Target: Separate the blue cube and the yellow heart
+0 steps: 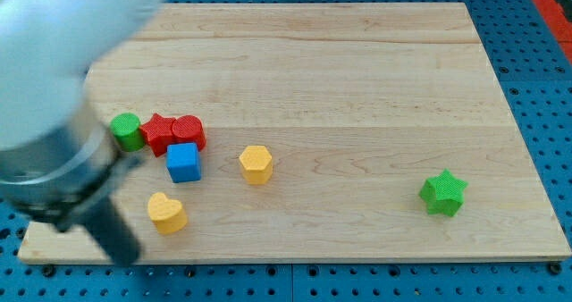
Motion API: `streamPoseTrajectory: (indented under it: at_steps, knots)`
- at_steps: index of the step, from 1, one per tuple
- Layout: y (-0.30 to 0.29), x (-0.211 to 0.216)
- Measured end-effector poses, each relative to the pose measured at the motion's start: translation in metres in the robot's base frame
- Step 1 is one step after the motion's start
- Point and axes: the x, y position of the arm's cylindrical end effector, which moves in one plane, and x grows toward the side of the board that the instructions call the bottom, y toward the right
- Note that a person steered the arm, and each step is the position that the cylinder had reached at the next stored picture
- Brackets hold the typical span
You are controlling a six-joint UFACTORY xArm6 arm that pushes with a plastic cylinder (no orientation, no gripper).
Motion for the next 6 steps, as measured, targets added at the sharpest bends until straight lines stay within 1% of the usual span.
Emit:
streamPoseTrajectory:
  at_steps: [1, 2, 3, 4, 5, 6]
  knots:
    - [0.038, -0.016]
    - [0.071, -0.042]
    - [0.072, -0.069]
    - [0.057, -0.07]
    - [0.027, -0.078]
    - [0.067, -0.105]
